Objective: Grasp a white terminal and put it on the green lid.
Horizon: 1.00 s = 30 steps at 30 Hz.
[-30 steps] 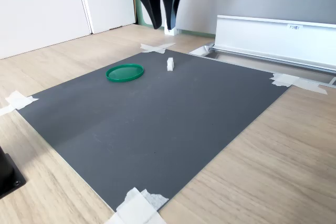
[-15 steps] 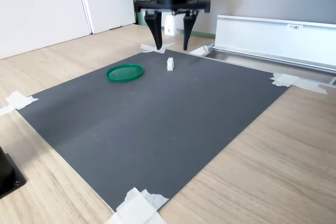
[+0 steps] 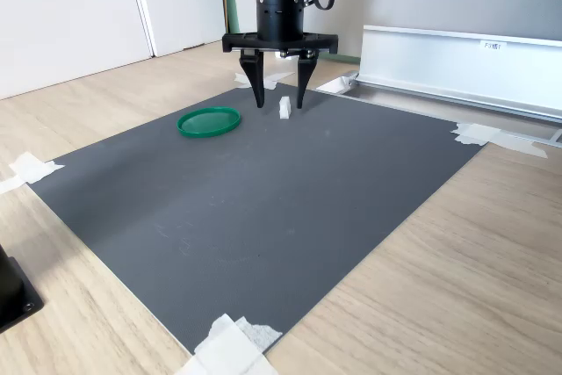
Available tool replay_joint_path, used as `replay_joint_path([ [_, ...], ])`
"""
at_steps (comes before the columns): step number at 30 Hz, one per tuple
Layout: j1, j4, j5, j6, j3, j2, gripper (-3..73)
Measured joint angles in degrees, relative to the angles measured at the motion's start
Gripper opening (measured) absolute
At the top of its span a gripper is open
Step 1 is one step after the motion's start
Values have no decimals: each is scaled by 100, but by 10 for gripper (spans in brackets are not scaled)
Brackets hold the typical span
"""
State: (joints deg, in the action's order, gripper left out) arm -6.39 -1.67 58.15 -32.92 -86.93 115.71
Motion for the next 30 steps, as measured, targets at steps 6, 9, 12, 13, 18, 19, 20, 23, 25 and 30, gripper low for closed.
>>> replay_joint_path([
  [6, 0, 11, -52, 11, -5, 6, 521],
  [9, 0, 28, -31, 21, -14, 80, 486],
  [12, 0, 28, -24, 82, -19, 146, 452],
  [13, 0, 28, -24, 96, -19, 157, 438],
  [18, 0, 28, -24, 138, -19, 192, 333],
  [19, 0, 28, -24, 138, -19, 196, 309],
  [20, 0, 28, -30, 138, -19, 196, 278],
  [23, 0, 22, -49, 138, -19, 196, 183],
  [25, 0, -9, -54, 142, -19, 196, 128],
  [30, -58, -59, 53, 356, -21, 159, 96],
])
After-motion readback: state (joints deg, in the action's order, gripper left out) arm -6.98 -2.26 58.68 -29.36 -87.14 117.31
